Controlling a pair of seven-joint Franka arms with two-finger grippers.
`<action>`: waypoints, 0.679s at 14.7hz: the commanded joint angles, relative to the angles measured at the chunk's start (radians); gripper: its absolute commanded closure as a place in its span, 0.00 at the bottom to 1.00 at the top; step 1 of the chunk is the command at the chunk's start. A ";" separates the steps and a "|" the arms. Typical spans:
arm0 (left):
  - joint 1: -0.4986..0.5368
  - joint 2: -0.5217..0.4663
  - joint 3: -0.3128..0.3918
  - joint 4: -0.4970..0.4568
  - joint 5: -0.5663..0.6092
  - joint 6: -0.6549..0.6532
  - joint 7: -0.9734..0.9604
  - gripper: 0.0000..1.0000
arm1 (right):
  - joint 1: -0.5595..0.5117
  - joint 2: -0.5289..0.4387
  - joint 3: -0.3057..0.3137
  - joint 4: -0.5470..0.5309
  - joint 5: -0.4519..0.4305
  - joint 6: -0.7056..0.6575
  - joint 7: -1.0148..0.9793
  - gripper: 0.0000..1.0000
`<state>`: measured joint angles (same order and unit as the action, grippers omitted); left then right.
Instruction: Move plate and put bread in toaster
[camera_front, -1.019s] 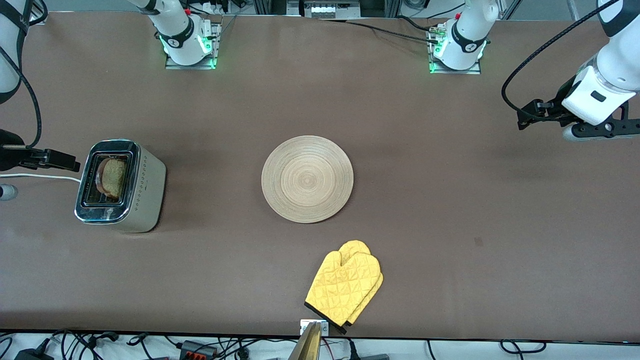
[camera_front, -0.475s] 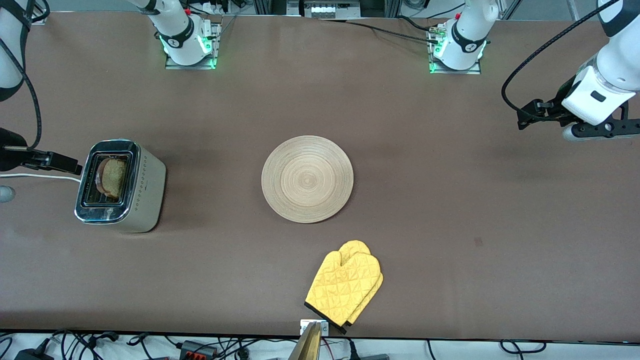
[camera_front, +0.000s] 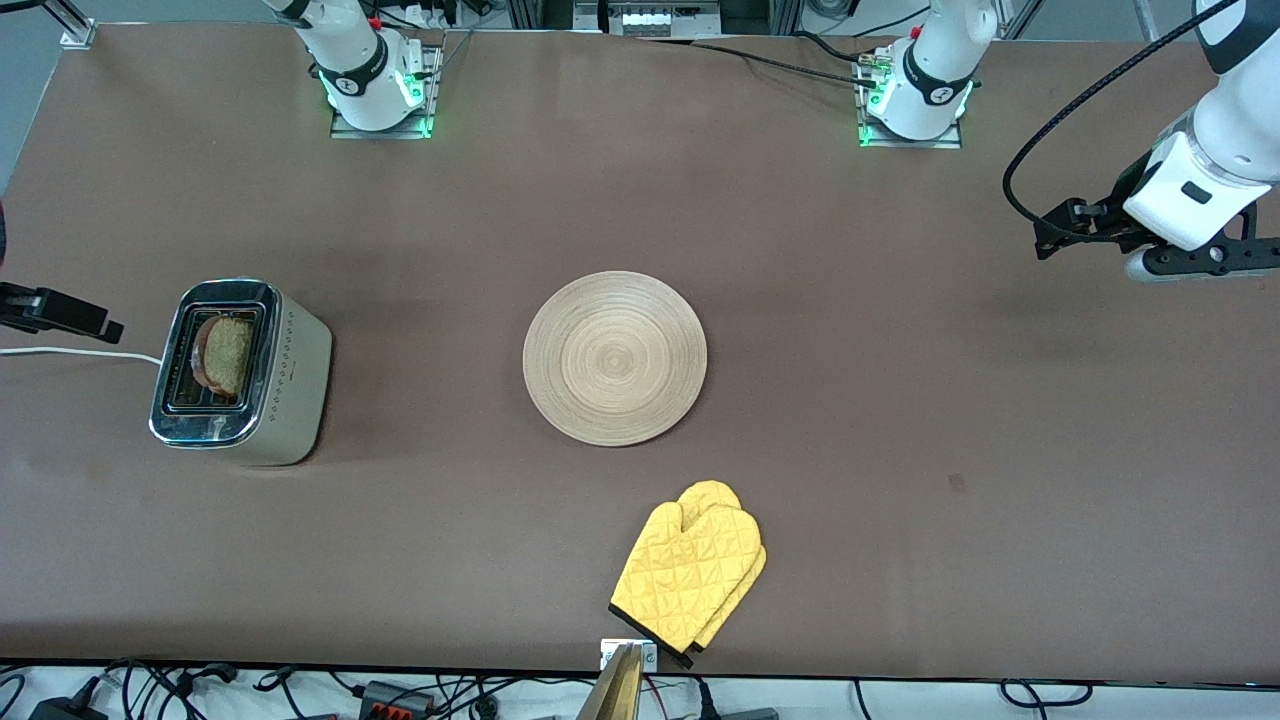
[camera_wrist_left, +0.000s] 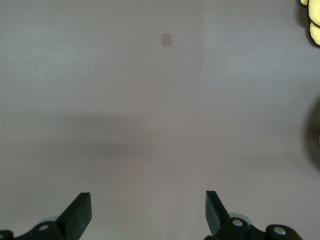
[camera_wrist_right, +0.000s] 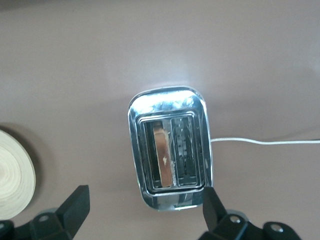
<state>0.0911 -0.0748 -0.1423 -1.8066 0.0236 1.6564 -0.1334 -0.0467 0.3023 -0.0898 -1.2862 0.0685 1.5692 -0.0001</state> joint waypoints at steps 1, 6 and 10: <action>-0.005 -0.005 0.004 0.009 0.004 -0.017 -0.008 0.00 | -0.028 -0.077 0.050 -0.114 -0.033 0.075 0.003 0.00; -0.004 -0.005 0.004 0.009 0.004 -0.018 -0.009 0.00 | -0.019 -0.106 0.050 -0.154 -0.044 0.072 -0.001 0.00; -0.004 -0.003 0.004 0.009 0.004 -0.017 -0.008 0.00 | -0.016 -0.195 0.050 -0.290 -0.049 0.120 -0.020 0.00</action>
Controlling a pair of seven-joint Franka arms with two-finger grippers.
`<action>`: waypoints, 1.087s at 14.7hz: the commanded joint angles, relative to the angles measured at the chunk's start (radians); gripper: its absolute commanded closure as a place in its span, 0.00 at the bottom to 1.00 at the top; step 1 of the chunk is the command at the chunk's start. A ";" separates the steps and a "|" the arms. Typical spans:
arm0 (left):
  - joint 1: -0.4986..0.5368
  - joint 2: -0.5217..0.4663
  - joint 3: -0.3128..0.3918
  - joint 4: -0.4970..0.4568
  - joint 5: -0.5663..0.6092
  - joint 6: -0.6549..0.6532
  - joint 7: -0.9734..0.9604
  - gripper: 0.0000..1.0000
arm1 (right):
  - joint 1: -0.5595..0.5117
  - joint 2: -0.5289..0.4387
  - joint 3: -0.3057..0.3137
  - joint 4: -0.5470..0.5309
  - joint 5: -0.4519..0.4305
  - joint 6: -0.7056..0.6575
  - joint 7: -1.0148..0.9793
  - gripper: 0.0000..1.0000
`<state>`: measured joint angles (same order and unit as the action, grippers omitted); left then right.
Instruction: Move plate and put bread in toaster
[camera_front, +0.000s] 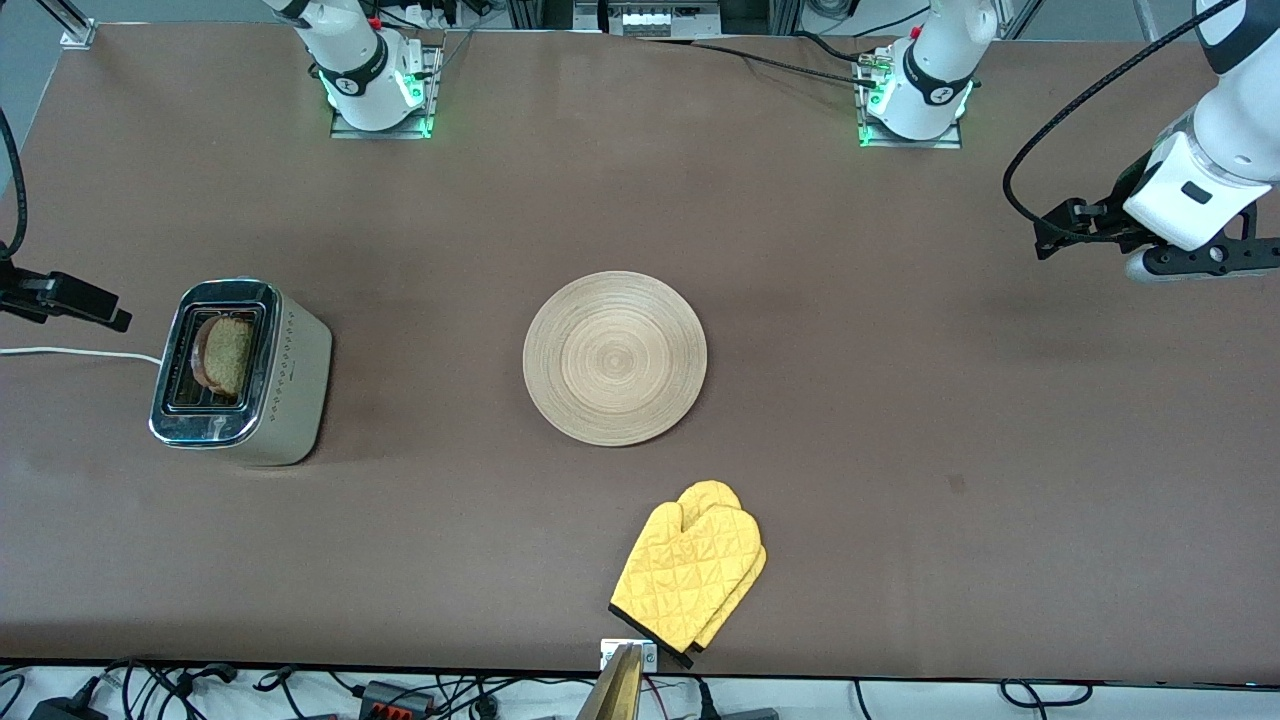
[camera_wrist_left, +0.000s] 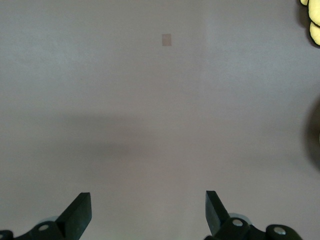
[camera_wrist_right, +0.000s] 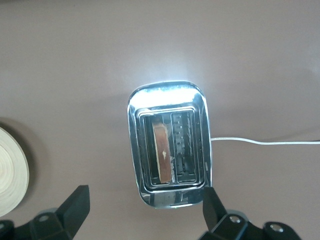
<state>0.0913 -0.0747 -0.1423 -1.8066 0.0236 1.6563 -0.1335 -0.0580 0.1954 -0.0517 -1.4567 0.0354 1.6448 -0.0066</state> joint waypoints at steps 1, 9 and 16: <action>-0.004 -0.003 0.004 0.009 0.004 -0.016 -0.008 0.00 | -0.003 -0.111 0.013 -0.152 -0.015 0.050 -0.013 0.00; -0.004 -0.003 0.004 0.009 0.004 -0.019 -0.006 0.00 | 0.006 -0.211 0.013 -0.271 -0.019 0.086 -0.019 0.00; -0.004 -0.003 0.004 0.009 0.004 -0.019 -0.005 0.00 | 0.007 -0.214 0.015 -0.263 -0.060 0.075 -0.018 0.00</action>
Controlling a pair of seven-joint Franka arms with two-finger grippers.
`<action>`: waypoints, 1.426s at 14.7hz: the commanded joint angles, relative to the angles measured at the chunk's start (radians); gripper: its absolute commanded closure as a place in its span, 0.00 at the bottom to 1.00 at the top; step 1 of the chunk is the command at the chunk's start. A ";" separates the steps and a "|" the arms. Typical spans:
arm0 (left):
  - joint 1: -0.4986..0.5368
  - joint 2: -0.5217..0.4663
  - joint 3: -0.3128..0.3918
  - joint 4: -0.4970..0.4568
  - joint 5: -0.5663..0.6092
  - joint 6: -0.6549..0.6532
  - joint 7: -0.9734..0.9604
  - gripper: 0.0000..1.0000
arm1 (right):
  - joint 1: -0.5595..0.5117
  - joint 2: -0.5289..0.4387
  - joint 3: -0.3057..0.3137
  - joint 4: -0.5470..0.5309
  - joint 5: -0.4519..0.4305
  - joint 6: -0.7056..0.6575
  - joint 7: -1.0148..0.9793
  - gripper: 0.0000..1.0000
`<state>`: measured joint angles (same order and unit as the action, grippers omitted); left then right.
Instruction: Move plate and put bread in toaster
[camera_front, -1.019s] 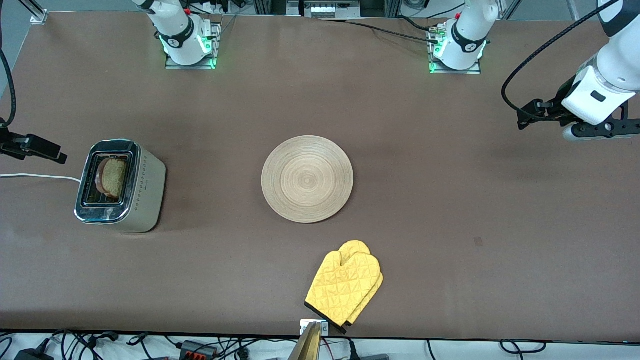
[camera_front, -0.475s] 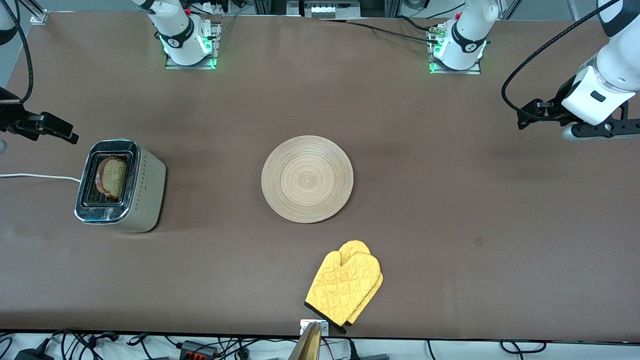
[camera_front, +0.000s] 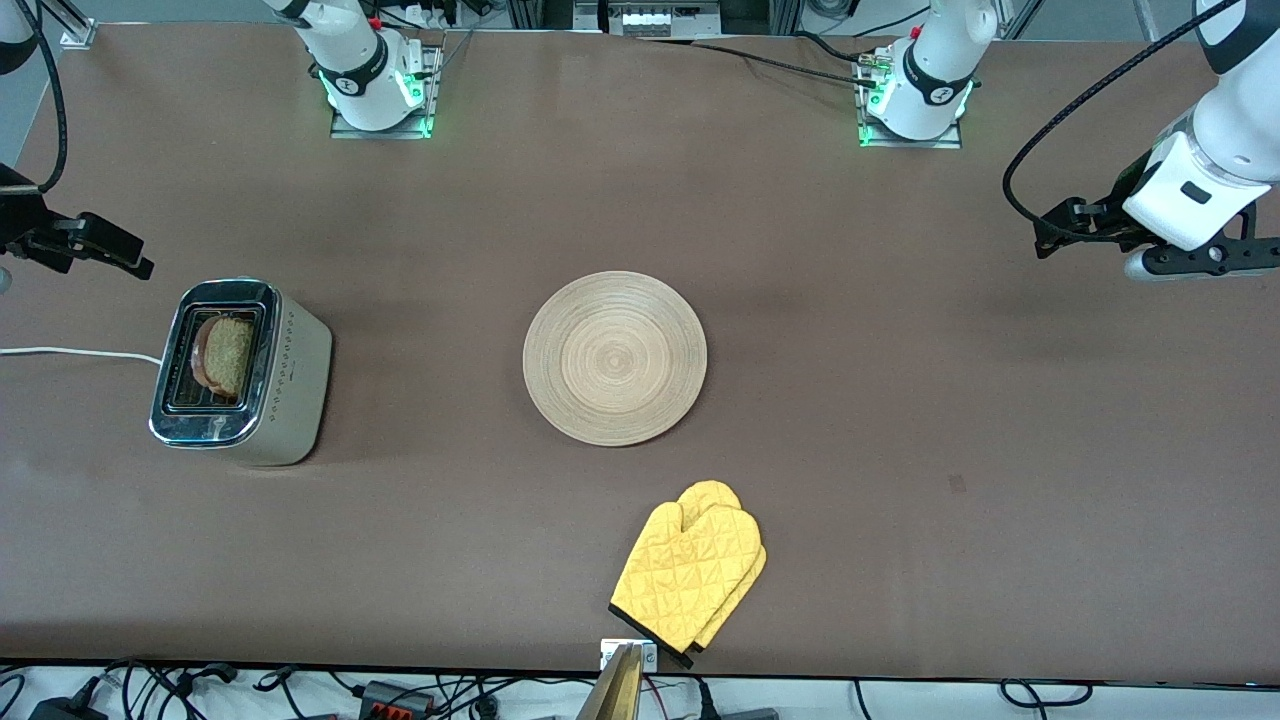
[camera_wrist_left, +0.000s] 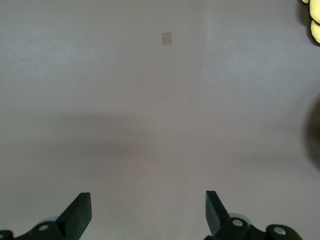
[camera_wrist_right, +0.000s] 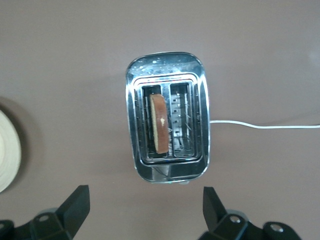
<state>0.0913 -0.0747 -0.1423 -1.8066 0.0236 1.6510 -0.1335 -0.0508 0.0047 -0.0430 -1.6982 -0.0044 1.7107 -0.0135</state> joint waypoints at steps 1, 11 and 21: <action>-0.004 -0.003 0.004 0.009 0.004 -0.014 -0.005 0.00 | 0.000 -0.023 0.005 -0.020 -0.019 0.007 -0.010 0.00; -0.004 -0.003 0.004 0.009 0.004 -0.014 -0.005 0.00 | 0.011 -0.035 0.008 -0.017 -0.017 -0.011 0.001 0.00; -0.002 -0.003 0.006 0.009 0.003 -0.017 -0.003 0.00 | 0.011 -0.037 0.008 -0.014 -0.011 -0.036 -0.006 0.00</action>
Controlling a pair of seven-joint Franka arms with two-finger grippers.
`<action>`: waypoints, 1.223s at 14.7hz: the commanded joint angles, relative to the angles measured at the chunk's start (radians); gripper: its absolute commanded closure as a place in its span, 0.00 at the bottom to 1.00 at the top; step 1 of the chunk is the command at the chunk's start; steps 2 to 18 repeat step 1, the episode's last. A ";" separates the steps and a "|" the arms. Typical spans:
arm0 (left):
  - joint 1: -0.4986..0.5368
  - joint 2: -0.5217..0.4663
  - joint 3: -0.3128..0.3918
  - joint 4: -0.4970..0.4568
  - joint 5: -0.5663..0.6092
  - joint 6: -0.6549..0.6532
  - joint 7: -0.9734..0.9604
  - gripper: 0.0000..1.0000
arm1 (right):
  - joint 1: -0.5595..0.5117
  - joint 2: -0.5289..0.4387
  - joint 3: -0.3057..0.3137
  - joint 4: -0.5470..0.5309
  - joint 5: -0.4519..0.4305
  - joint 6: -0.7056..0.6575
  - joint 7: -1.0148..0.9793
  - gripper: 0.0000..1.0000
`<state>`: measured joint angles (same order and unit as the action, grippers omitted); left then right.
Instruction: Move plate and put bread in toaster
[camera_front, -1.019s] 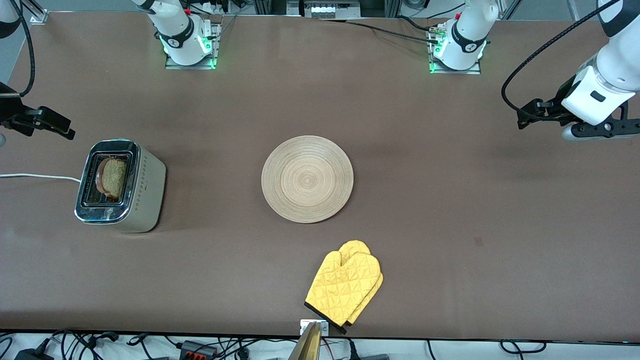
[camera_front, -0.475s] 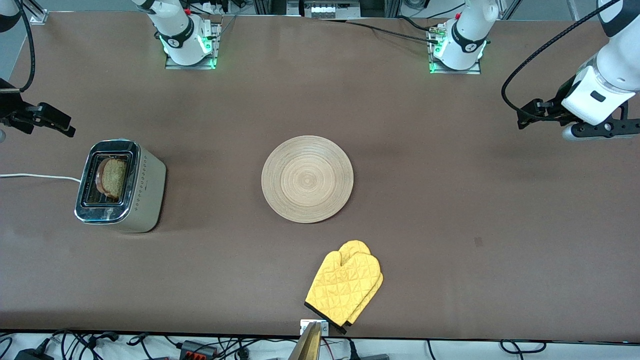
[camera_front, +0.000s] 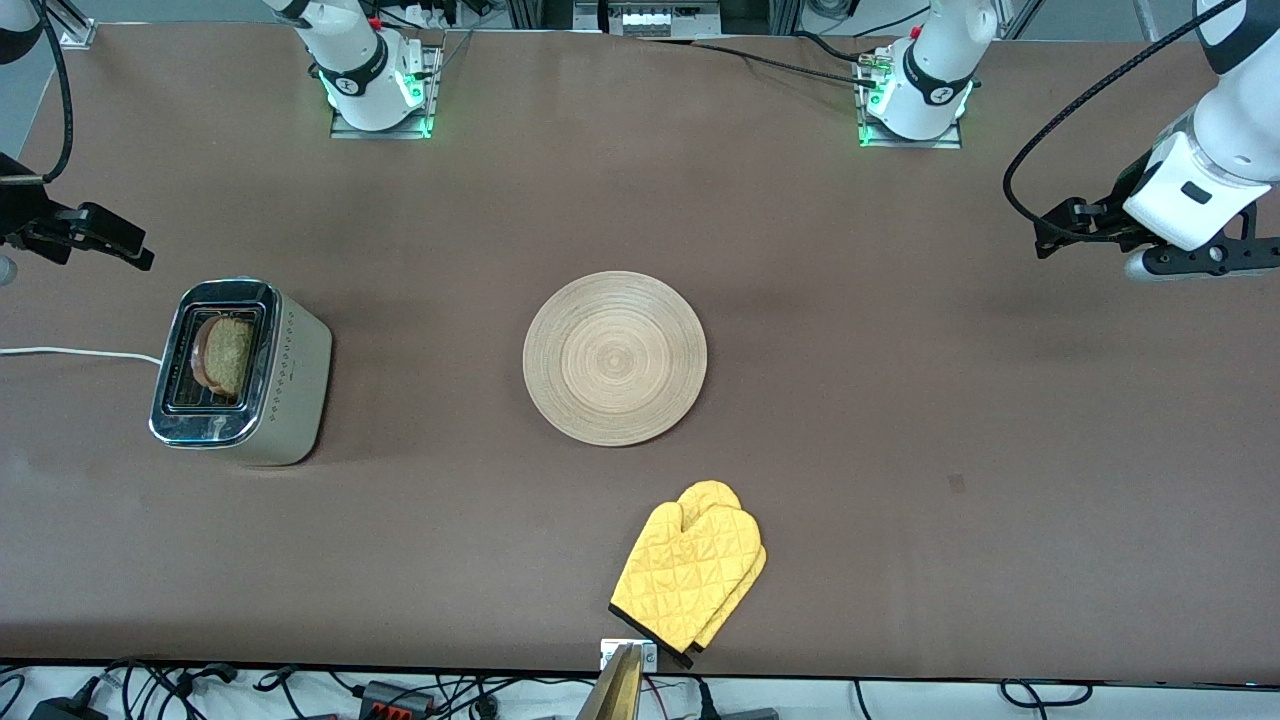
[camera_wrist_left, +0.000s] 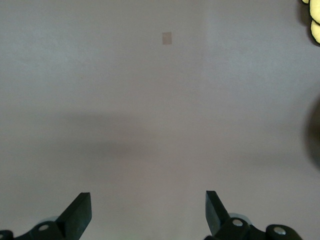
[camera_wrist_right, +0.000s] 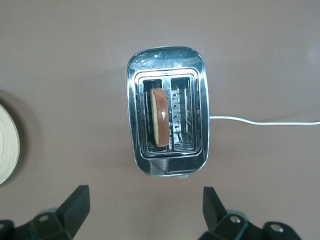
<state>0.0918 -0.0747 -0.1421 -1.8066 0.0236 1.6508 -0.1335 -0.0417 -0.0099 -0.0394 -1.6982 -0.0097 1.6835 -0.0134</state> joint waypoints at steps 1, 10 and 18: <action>-0.003 -0.004 0.006 0.009 0.002 -0.017 -0.003 0.00 | 0.002 -0.022 0.004 -0.015 -0.006 -0.008 -0.007 0.00; -0.003 -0.004 0.006 0.009 0.002 -0.017 -0.003 0.00 | 0.002 -0.022 0.004 -0.015 -0.006 -0.008 -0.007 0.00; -0.003 -0.004 0.006 0.009 0.002 -0.017 -0.003 0.00 | 0.002 -0.022 0.004 -0.015 -0.006 -0.008 -0.007 0.00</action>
